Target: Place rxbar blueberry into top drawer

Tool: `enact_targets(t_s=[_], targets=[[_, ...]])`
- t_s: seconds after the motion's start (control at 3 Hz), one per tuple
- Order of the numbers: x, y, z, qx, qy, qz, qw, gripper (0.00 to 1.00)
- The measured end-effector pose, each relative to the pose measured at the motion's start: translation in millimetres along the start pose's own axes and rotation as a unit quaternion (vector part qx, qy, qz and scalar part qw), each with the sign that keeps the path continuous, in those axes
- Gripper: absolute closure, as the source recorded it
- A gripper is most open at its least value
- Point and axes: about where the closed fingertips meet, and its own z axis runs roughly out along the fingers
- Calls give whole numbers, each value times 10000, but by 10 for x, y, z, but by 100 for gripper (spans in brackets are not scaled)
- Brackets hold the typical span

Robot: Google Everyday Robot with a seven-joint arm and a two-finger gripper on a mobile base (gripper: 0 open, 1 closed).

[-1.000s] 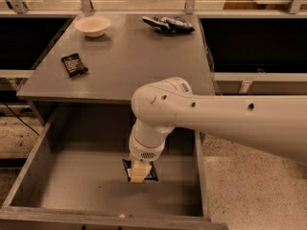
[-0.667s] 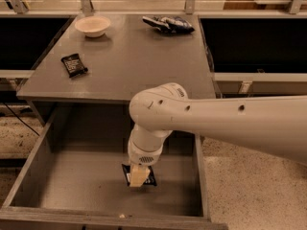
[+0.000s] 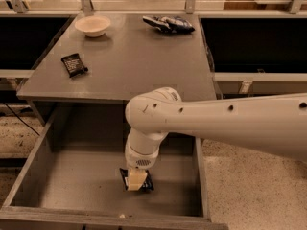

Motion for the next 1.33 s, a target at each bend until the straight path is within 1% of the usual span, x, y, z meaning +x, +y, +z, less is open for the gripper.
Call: enact_targets(t_s=[0.33,0.67,1.0,1.33], targets=[[-16,4,104,-63,106,-25,9999,100],[-21,13,164,23,354,3,9994,100],[-22,18,151,295,729,45,9969,100],[-13,13,106,588,1082,251,9921,100]])
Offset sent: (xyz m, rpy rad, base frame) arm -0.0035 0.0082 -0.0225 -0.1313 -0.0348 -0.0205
